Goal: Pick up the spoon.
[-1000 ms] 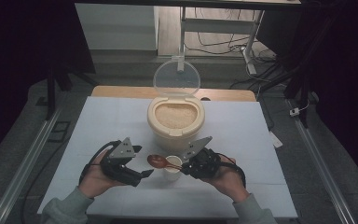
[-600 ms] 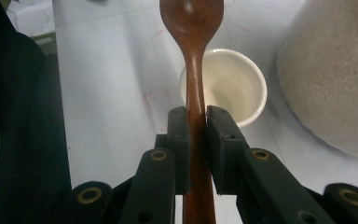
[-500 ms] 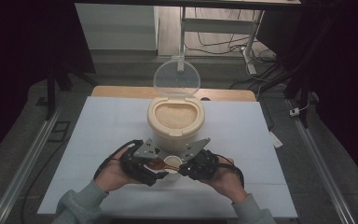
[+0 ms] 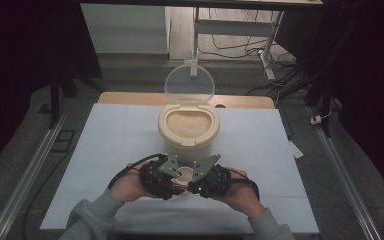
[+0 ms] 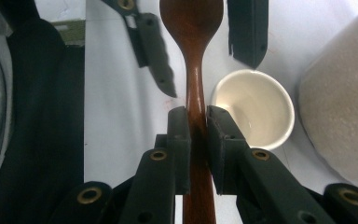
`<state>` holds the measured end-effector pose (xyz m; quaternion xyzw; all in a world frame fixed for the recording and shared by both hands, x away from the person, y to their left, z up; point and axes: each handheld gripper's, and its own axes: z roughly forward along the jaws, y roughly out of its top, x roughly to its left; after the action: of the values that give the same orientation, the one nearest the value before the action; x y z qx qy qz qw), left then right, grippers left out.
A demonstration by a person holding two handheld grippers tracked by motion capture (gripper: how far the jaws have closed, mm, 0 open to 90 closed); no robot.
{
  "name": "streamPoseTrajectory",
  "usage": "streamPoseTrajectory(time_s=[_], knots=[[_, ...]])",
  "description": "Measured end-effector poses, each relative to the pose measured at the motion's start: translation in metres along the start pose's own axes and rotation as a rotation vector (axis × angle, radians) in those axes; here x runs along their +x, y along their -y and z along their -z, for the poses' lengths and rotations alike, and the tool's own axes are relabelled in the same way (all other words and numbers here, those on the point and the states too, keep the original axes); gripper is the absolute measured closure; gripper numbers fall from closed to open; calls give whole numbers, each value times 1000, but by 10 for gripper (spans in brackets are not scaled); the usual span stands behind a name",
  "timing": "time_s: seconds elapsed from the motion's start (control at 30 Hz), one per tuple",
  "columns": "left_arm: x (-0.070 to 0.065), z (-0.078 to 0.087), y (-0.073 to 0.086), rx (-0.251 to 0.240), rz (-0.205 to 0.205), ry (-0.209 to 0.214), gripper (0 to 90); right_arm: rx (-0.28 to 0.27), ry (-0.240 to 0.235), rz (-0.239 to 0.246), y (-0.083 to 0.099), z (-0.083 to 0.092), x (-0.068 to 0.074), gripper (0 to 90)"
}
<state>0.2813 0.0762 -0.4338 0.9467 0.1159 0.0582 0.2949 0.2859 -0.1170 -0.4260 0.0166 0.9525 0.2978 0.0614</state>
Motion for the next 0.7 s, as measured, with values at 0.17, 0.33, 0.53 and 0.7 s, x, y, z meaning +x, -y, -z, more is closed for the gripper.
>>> streamPoseTrajectory(time_s=[0.17, 0.33, 0.53, 0.7], knots=[[-1, -4, 0, 31, -33, 40, 646, -7, -3, 51, -2, 0, 4, 792], [-2, -8, 1, 52, -60, 91, 755, -8, -5, 94, -2, -1, 7, 790], [-3, -11, 2, 51, -66, 110, 774, 5, -14, 100, -2, -2, 8, 787], [-2, -10, 4, 26, -54, 95, 781, -29, 3, 74, 1, 0, 5, 771]])
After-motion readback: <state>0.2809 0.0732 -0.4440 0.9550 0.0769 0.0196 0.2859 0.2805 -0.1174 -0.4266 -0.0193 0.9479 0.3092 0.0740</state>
